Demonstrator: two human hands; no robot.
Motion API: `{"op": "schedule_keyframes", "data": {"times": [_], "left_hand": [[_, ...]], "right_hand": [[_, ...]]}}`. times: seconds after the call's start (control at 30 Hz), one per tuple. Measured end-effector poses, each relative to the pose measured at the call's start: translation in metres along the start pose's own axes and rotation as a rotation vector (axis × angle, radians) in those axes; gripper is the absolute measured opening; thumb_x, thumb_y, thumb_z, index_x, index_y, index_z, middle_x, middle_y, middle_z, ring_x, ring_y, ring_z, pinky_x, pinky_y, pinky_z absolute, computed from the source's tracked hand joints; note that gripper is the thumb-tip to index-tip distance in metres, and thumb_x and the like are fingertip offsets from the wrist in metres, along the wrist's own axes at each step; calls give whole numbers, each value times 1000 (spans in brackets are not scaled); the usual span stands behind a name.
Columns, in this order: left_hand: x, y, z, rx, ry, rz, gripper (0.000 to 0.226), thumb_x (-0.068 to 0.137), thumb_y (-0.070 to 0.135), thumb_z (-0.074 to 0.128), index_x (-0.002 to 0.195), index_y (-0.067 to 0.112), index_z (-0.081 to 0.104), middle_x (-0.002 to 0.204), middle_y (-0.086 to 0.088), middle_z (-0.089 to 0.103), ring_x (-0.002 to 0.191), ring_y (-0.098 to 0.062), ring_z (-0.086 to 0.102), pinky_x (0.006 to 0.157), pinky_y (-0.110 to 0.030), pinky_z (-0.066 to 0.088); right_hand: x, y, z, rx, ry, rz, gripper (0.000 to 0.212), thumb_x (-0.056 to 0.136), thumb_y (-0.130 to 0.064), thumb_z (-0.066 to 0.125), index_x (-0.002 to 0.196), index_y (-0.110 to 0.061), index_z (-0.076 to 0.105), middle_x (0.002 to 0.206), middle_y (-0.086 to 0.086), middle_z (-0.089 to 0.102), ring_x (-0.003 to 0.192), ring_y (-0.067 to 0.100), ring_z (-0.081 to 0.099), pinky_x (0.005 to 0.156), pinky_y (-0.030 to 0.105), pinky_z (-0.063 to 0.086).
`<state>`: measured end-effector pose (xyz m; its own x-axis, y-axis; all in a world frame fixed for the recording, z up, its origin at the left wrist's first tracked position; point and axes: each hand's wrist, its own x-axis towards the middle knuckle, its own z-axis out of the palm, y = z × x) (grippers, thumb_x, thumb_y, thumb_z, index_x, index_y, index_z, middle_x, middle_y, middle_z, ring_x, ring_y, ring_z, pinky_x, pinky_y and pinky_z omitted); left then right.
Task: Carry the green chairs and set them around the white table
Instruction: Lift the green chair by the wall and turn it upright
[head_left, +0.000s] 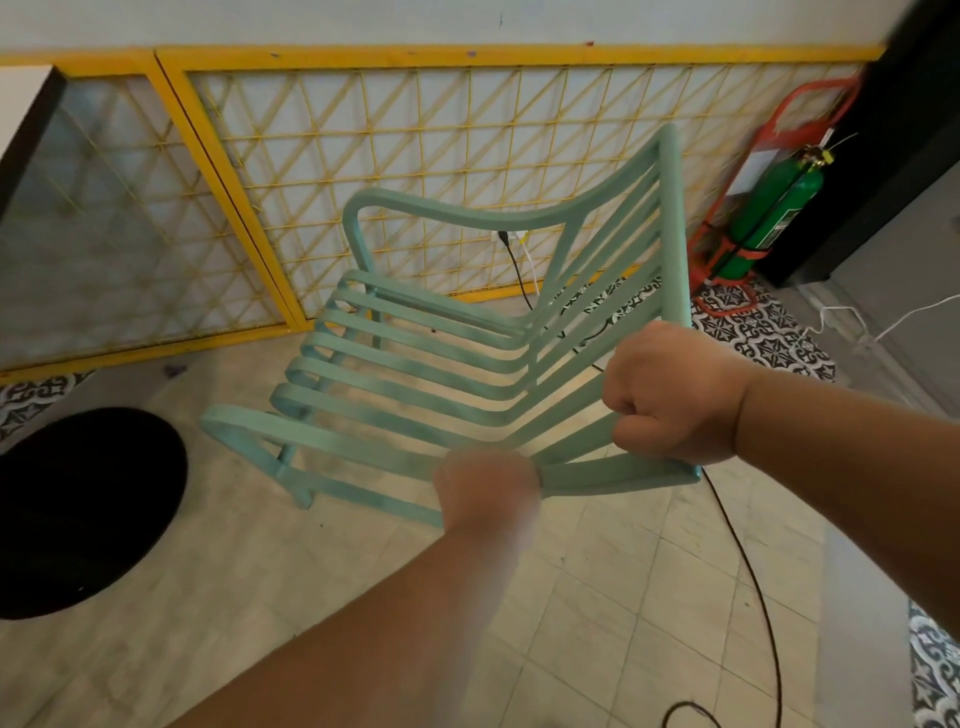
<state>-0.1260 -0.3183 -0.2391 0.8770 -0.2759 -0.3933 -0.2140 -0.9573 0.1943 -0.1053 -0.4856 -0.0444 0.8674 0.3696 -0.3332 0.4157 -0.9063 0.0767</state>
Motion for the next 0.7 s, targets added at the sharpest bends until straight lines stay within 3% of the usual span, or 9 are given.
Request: {"op": "schedule_keyframes", "data": {"times": [0.07, 0.17, 0.27, 0.37, 0.43, 0.53, 0.7], "left_hand": [[-9, -7, -10, 23, -7, 81, 50, 101, 37, 42, 146, 19, 35, 146, -10, 47, 138, -40, 36, 116, -59, 27], [-24, -35, -19, -73, 15, 222, 51, 101, 48, 44, 146, 28, 32, 151, 0, 39, 144, -30, 30, 119, -51, 25], [-29, -76, -23, -218, -3, 116, 74, 95, 73, 26, 156, 31, 29, 165, 5, 25, 155, -21, 12, 126, -45, 8], [-18, -121, -26, -82, 11, -8, 88, 87, 83, 27, 158, 32, 24, 169, 2, 16, 156, -23, 4, 126, -52, 9], [-8, -148, -35, 2, 6, -53, 90, 84, 85, 29, 157, 32, 27, 168, 1, 18, 156, -25, 7, 125, -54, 12], [5, -176, -49, 77, 10, -116, 94, 80, 88, 32, 156, 31, 30, 167, -1, 21, 155, -27, 11, 124, -54, 13], [20, -203, -60, 146, -24, -135, 93, 77, 90, 37, 150, 32, 41, 159, 0, 37, 151, -28, 23, 123, -50, 17]], "right_hand": [[0, 0, 2, 4, 27, 26, 47, 71, -53, 27, 52, -12, 40, 55, 6, 47, 60, 25, 47, 70, 41, 47], [-3, -3, 6, 8, 36, 113, 47, 68, -60, 31, 61, -20, 56, 69, -5, 57, 79, 18, 51, 86, 39, 43], [-5, -12, 8, 79, 34, 228, 59, 67, -68, 29, 95, -37, 71, 109, -12, 61, 120, 18, 45, 109, 39, 31], [-3, -24, 12, 52, 37, 427, 65, 77, -67, 46, 130, -33, 59, 148, 5, 41, 148, 31, 17, 122, 49, 15], [-3, -30, 17, 143, 101, 590, 65, 82, -61, 57, 135, -25, 53, 156, 12, 26, 149, 36, 10, 121, 53, 20], [-8, -37, 22, 356, 167, 736, 68, 84, -54, 63, 140, -20, 46, 163, 10, 7, 144, 38, 24, 108, 49, 41], [-20, -54, 33, 390, 147, 787, 69, 83, -47, 66, 142, -18, 44, 167, 7, -13, 141, 36, 32, 98, 44, 49]]}}
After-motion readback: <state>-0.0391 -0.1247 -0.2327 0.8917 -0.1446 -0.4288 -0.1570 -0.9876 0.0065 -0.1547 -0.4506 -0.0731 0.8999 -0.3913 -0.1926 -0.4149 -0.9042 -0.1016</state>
